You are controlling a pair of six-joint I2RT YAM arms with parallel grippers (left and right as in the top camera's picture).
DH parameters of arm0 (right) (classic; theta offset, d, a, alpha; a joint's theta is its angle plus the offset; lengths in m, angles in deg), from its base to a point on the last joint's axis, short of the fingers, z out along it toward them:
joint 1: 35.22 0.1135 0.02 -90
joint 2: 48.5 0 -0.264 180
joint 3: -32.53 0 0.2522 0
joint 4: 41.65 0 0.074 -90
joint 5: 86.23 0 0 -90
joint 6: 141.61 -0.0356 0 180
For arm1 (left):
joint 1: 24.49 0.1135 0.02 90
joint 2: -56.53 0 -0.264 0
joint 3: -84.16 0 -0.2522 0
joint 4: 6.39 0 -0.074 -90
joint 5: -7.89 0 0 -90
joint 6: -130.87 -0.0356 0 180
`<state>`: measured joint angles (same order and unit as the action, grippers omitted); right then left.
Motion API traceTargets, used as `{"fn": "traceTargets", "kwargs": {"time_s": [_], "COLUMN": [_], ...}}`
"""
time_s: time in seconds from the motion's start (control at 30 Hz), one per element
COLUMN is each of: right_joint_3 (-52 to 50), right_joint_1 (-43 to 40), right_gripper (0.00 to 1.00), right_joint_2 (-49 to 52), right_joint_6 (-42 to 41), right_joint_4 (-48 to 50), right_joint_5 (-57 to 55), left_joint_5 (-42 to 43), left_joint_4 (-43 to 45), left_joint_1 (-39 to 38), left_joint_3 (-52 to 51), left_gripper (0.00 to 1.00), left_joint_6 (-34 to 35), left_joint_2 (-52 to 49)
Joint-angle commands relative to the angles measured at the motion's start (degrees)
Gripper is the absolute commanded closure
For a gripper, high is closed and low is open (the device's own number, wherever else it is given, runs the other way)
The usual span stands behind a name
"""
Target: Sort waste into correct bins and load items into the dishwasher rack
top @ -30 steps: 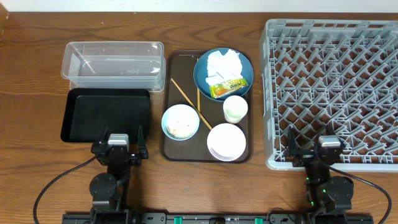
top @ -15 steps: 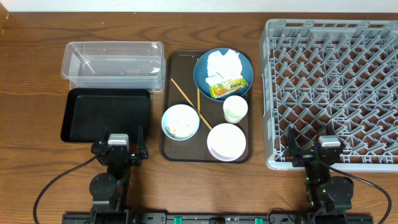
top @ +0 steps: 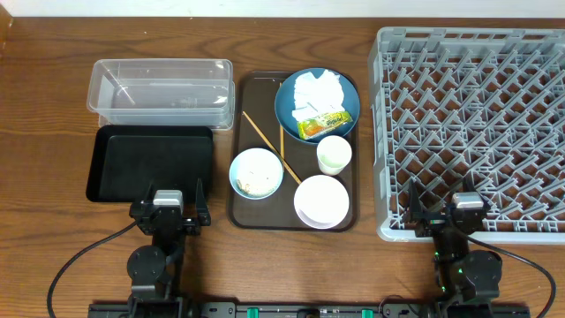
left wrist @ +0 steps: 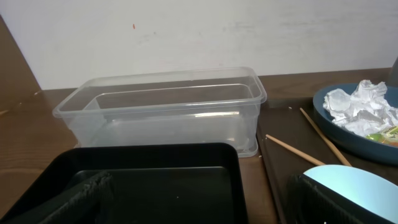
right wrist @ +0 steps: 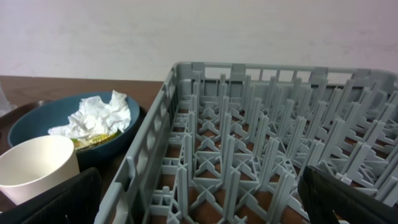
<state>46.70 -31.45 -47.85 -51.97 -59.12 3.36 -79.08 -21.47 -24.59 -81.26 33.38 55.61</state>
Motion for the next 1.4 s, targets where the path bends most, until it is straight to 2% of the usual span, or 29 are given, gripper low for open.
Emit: {"fn": "traceTargets", "kwargs": {"time_s": [0.0, 0.2, 0.4, 0.5, 0.67, 0.83, 0.97, 1.13, 1.23, 1.37], "right_joint_3": [-0.1, -0.1, 0.1, 2.1, 11.6, 26.0, 36.7, 50.3, 58.8, 69.2], "right_joint_1": [-0.4, -0.4, -0.4, -0.4, -0.4, -0.4, -0.4, -0.4, -0.4, -0.6], "right_gripper": [0.01, 0.01, 0.01, 0.01, 0.01, 0.01, 0.01, 0.01, 0.01, 0.01], "right_joint_2": [0.0, 0.0, 0.0, 0.3, 6.1, 18.6, 28.6, 40.2, 47.0, 54.3], "right_joint_6": [2.7, 2.6, 1.5, 1.5, 3.0, 5.0, 5.2, 5.2, 5.2, 5.5], "right_joint_4": [2.6, 6.9, 15.5, 15.4, 12.4, 7.7, 3.1, -6.3, -13.7, -25.0], "right_joint_5": [-1.7, -1.4, 7.0, 8.8, 8.9, 10.3, 11.6, 16.4, 18.5, 18.5], "left_joint_5": [-0.7, -0.7, -0.5, 4.4, 5.8, 7.0, 8.8, 11.6, 11.5, 11.5], "left_joint_4": [-2.6, -2.5, -0.6, 4.1, 2.7, -2.3, -10.2, -21.9, -29.9, -40.3], "left_joint_1": [0.3, 0.3, 0.3, 0.3, 0.3, 0.3, 0.3, -0.8, -3.8, -8.7], "left_joint_3": [-0.6, -0.6, -0.6, -0.1, 7.4, 21.2, 36.2, 56.0, 68.7, 85.6], "left_gripper": [0.09, 0.09, 0.09, 0.09, 0.09, 0.09, 0.09, 0.09, 0.09, 0.09], "left_joint_6": [0.3, 0.3, 0.4, 0.4, 2.7, 2.6, 2.6, 2.2, -0.6, -1.0], "left_joint_2": [-0.1, -0.1, -2.4, -3.5, -9.4, -22.8, -36.3, -54.5, -66.9, -83.7]}}
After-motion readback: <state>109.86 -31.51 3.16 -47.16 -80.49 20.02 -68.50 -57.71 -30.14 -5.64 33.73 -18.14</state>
